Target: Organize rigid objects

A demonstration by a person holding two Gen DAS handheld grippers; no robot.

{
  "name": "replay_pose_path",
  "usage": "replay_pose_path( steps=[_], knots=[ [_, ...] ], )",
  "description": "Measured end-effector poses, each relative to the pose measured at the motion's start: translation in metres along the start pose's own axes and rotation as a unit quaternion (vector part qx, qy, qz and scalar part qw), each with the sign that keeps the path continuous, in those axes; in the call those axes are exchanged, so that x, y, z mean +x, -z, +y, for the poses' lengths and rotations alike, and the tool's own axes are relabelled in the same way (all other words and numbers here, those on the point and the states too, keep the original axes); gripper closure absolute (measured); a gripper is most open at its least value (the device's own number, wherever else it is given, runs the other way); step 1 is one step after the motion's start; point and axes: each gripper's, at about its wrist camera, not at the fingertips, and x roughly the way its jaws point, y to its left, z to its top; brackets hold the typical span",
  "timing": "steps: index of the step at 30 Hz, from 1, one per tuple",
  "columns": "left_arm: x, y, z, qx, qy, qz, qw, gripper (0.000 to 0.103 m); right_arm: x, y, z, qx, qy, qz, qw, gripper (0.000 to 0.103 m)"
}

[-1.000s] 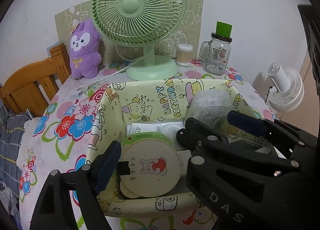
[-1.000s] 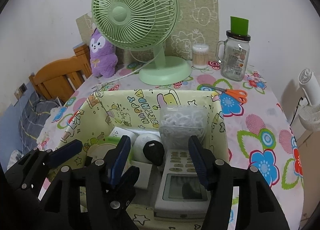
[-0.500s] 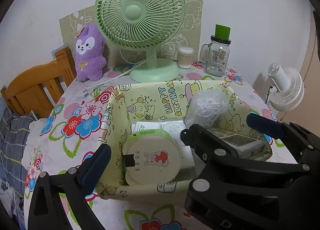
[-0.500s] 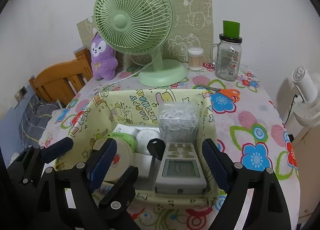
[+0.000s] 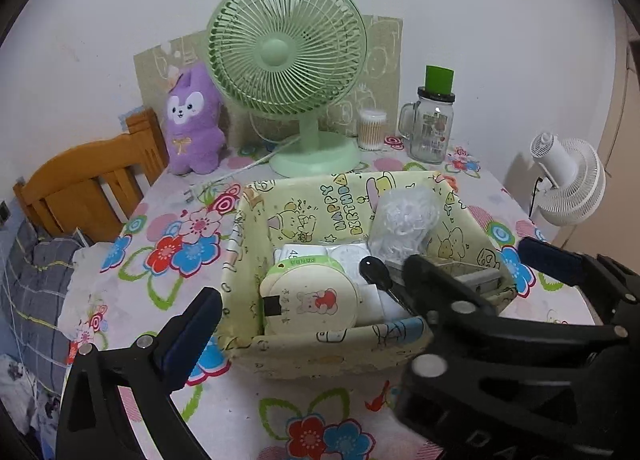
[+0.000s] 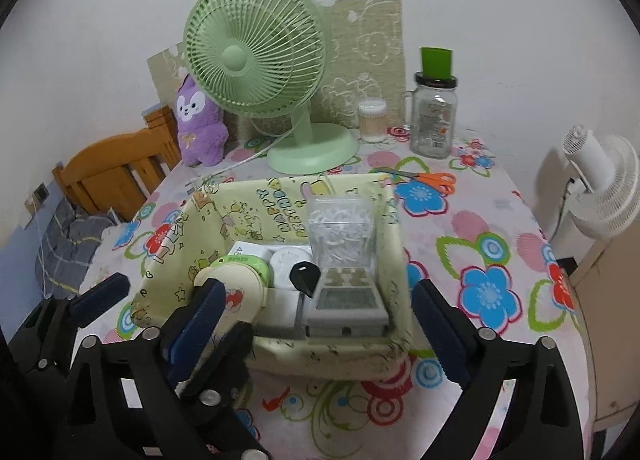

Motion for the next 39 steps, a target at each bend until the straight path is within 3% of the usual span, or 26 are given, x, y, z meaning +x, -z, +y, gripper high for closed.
replay_pose_path(
  steps=[7,39],
  knots=[
    [-0.011,0.007,0.001,-0.007,0.002,0.008,0.9999,0.000,-0.021,0.008,-0.003,-0.002,0.010,-0.007,1.000,0.005],
    [-0.127,0.048,0.016,-0.034,-0.016,-0.055,0.9978,0.000,-0.154,0.057,-0.022,0.004,0.074,-0.085,0.994,0.005]
  ],
)
